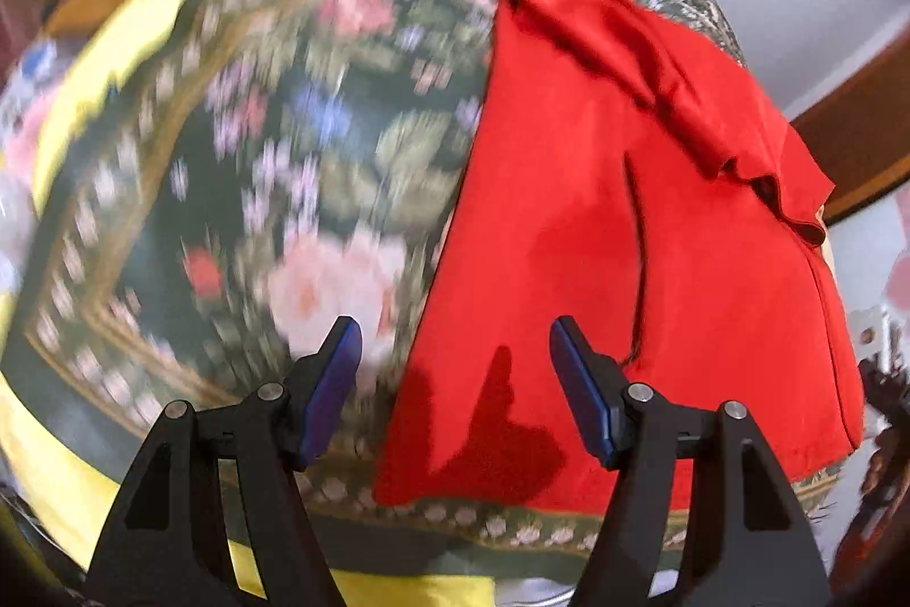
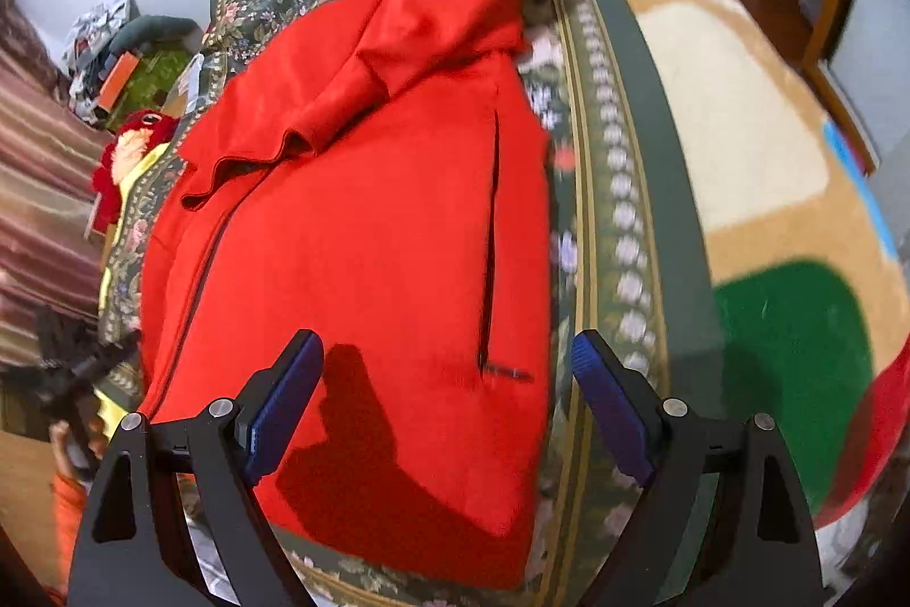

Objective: Fold large clothes

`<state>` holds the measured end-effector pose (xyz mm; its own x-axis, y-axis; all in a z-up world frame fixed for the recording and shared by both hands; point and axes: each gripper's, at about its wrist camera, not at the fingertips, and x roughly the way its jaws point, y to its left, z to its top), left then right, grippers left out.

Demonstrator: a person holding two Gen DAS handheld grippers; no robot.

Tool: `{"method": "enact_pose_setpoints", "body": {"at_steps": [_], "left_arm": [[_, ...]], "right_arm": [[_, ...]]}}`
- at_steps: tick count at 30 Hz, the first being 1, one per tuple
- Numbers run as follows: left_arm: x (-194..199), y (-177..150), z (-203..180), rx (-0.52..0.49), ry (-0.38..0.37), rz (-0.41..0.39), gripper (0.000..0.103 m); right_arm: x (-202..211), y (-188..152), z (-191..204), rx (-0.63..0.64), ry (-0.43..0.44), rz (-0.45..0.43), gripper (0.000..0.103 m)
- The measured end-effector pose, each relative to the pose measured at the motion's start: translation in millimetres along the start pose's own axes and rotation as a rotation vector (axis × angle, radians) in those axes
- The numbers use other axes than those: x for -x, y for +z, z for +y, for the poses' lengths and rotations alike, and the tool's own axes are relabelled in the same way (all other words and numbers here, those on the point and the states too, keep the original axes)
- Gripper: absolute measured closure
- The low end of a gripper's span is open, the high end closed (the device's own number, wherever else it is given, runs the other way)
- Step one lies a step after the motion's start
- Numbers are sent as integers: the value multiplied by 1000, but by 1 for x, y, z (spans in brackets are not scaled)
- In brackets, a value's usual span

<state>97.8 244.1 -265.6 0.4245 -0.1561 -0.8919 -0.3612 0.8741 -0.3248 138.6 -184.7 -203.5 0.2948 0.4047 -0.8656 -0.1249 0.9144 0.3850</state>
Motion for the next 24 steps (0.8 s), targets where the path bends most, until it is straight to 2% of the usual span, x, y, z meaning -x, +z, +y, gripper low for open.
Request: {"method": "enact_pose_setpoints", "body": {"at_steps": [4,6,9,12,14,15,16,17,18,19,21,24], "left_arm": [[-9,-17,11,44,-45,31,35],[-13,-24,13,56,-37,28,35],[-15,-30,4,10,6,16,35],[-17,-34,-14,-62,61,21,45],[-18,-36,-24,-100,114,23,60],[-18,-36,-28,-111,115,23,68],[-17,-35,-31,-112,85,29,84],[-16,-35,-32,-110,58,36,88],[-15,-34,-35,-111,48,31,88],[-13,-33,-39,-117,44,18,88],[-11,-30,-44,-133,37,1,92],[-8,-20,-56,-136,0,-12,95]], "right_arm": [[1,-7,-3,-27,27,-6,16],[2,-9,-1,-20,30,-16,15],[0,-13,4,-8,64,-32,14],[-5,-14,7,9,76,-46,14],[-7,-13,7,4,85,-53,17],[-8,-11,7,0,93,-55,20],[-9,-10,6,-1,94,-56,23],[-10,-9,5,-2,96,-57,30],[-10,-7,3,-12,98,-59,38],[-10,-6,1,-20,103,-60,43],[-10,-3,-3,-36,122,-57,65],[-10,0,-4,-47,196,-37,86]]}}
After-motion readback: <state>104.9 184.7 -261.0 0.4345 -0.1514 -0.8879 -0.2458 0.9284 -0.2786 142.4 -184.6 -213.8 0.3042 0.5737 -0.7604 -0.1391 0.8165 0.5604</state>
